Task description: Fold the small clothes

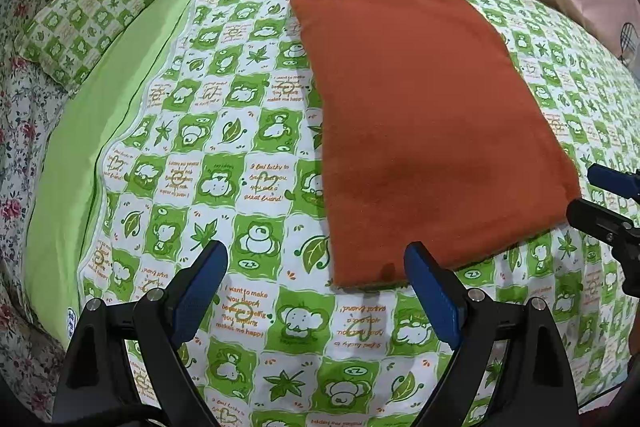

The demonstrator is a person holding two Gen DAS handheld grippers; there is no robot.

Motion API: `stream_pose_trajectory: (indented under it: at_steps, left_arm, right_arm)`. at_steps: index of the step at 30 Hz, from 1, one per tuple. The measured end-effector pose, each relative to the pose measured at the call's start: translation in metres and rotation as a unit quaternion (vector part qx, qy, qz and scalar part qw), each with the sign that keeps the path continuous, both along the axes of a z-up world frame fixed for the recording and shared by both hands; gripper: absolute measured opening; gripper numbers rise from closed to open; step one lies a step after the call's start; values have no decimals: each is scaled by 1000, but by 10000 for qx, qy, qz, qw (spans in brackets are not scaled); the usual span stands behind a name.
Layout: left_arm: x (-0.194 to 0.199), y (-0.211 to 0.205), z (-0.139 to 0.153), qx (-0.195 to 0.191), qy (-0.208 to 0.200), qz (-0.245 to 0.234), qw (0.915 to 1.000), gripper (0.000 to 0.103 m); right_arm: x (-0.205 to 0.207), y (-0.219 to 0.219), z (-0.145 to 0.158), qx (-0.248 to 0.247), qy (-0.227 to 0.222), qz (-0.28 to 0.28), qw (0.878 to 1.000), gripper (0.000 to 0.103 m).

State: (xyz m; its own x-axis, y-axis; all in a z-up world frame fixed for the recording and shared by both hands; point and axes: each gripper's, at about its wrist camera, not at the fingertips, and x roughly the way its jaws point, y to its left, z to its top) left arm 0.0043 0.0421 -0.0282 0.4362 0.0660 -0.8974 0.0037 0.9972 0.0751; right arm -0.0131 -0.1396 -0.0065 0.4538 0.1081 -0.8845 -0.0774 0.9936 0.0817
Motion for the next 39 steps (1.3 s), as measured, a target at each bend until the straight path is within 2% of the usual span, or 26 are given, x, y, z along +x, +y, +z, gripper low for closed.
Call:
stream_pose_trajectory:
  at_steps: [9, 39]
  left_arm:
    - [8, -7, 3, -22, -68, -162, 9998, 91]
    - [30, -19, 3, -74, -72, -211, 9997, 91]
  right_arm:
    - [12, -4, -2, 31, 8, -31, 10000, 79]
    - [39, -14, -4, 80, -8, -117, 9999, 79]
